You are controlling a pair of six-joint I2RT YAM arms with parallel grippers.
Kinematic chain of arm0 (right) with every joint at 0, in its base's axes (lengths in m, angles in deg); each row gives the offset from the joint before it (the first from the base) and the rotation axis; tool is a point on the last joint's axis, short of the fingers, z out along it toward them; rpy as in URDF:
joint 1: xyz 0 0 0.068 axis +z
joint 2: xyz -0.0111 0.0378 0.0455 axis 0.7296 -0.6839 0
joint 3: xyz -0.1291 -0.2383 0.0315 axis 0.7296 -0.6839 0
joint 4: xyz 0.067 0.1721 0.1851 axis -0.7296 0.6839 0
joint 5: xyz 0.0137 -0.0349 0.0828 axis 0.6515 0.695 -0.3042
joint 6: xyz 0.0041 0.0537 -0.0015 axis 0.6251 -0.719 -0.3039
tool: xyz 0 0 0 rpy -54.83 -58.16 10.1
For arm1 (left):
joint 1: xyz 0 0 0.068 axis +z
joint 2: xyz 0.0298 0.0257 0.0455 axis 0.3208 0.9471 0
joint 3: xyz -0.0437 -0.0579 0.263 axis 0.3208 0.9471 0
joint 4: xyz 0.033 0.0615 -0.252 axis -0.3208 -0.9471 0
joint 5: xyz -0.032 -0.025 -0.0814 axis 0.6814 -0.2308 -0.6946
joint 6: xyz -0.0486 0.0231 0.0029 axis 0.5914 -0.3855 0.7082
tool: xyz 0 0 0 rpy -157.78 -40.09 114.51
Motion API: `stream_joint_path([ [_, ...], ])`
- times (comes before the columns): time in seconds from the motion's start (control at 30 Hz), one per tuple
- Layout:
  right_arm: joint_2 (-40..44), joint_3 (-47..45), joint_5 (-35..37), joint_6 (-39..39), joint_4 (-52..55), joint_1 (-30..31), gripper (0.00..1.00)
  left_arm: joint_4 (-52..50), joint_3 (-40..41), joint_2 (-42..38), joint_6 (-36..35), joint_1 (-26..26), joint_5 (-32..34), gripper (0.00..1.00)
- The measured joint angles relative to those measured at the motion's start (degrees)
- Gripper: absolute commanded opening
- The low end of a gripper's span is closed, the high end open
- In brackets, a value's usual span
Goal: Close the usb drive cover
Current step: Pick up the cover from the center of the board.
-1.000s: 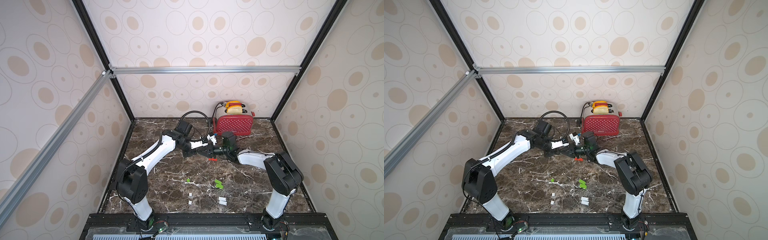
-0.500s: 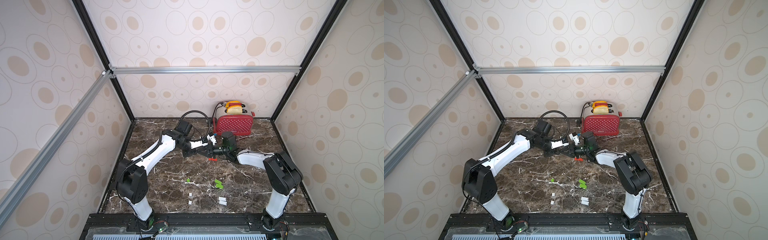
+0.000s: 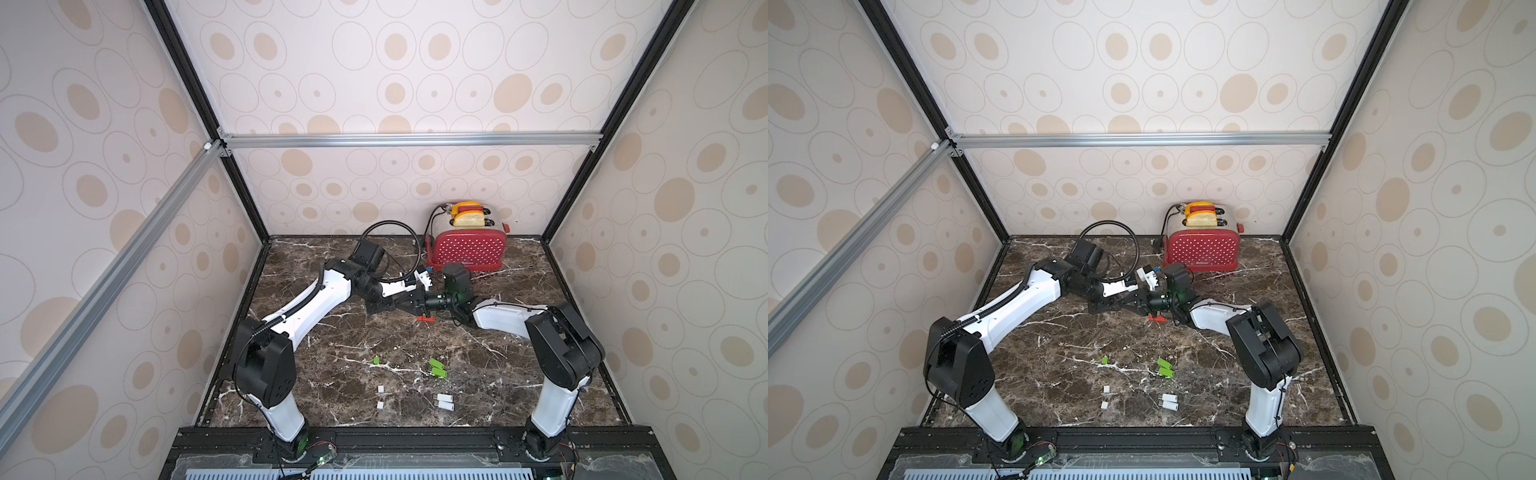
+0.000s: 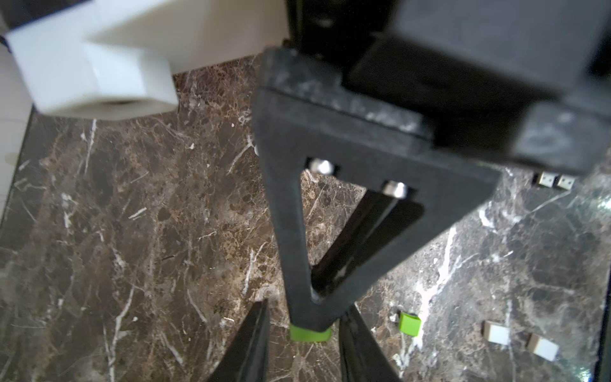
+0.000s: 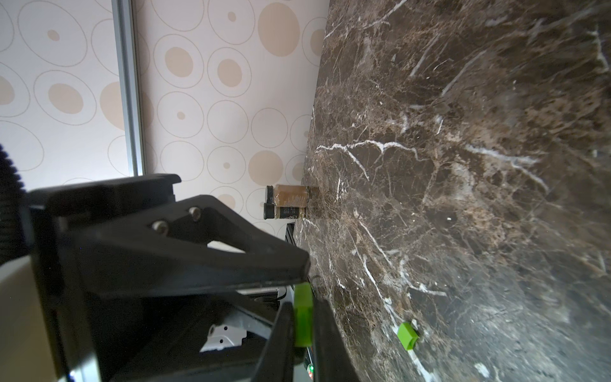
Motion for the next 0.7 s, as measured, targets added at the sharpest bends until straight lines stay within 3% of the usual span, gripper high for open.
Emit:
stream_joint_path([
  [0.23, 0.6, -1.7, -0.2, 0.0, -0.5, -2.2, 0.10, 0.8, 1.7, -2.5, 1.4, 1.0, -0.5, 0.55],
  [0.37, 1.6, -3.6, -0.1, -0.9, -2.8, -4.2, 0.10, 1.0, 3.4, -4.8, 7.2, 5.6, -6.6, 0.56],
  [0.57, 1.9, -5.1, 0.3, -5.6, -10.9, -4.9, 0.08, 12.4, 10.0, -6.1, 29.1, 15.9, -24.6, 0.57],
  [0.7, 1.9, -5.1, 0.9, -9.3, -16.1, -4.9, 0.07, 26.9, 16.9, -5.5, 48.2, 16.4, -34.3, 0.55],
])
